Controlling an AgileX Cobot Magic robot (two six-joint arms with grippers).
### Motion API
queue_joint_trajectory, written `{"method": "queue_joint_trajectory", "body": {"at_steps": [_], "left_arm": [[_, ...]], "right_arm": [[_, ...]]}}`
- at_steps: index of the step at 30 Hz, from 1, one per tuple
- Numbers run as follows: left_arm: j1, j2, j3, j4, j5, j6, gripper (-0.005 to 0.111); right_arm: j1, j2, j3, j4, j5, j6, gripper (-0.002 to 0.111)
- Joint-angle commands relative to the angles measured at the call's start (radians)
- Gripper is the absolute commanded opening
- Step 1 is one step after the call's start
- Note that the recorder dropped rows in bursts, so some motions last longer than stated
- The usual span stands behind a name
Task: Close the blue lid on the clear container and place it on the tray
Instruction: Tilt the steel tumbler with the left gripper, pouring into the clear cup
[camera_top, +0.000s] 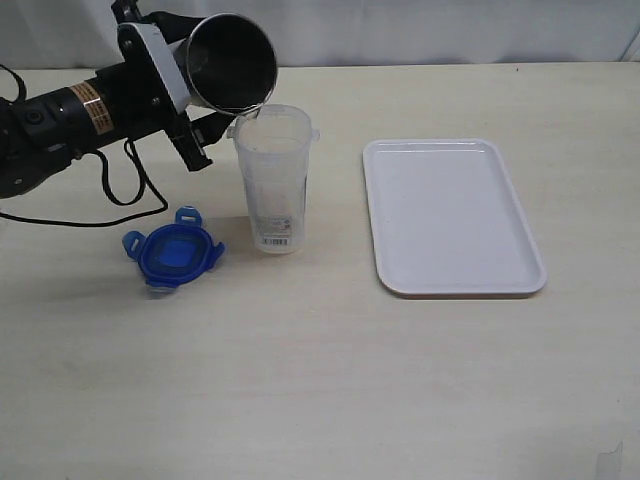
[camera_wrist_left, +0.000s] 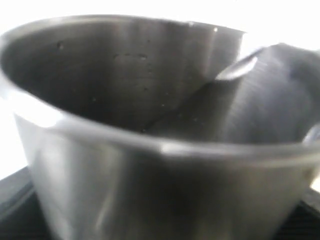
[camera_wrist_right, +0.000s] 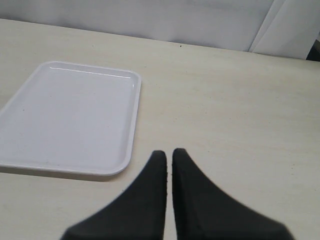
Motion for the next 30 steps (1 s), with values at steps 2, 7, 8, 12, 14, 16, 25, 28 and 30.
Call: {"method": "queue_joint_trajectory", "body": {"at_steps": [2,7,8,12,14,16,25,28,30], "left_arm": [[-0.003,-0.016,-0.013,-0.029,-0.083,0.077,0.0],[-0.003,-0.016,-0.013,-0.032,-0.083,0.095,0.0],[-0.003,-0.016,-0.013,-0.034,-0.083,0.095,0.0],[-0.003,-0.016,-0.013,-0.035,-0.083,0.097,0.0],[-0.003,-0.016,-0.013,-0.035,-0.083,0.125,0.0],[-0.003,-0.016,-0.013,-0.035,-0.083,0.143,0.0],[-0.003,-0.016,-0.013,-0.035,-0.079,0.201,0.0],[-0.003,-0.016,-0.013,-0.035,-0.079,0.231,0.0],[-0.003,-0.016,-0.013,-0.035,-0.079,0.245,0.0]], "right_arm": [[-0.007,-0.004,0.001,0.003,0.0,-0.001,0.004],[-0.007,-0.004,0.001,0.003,0.0,-0.001,0.004],[-0.007,-0.004,0.001,0.003,0.0,-0.001,0.004],[-0.007,-0.004,0.001,0.003,0.0,-0.001,0.004],[-0.007,-0.004,0.001,0.003,0.0,-0.001,0.004],[-0.007,-0.004,0.001,0.003,0.0,-0.001,0.004],[-0.007,-0.004,0.001,0.003,0.0,-0.001,0.004],[-0.007,-0.004,0.001,0.003,0.0,-0.001,0.004],[-0.007,-0.004,0.001,0.003,0.0,-0.001,0.004]]}}
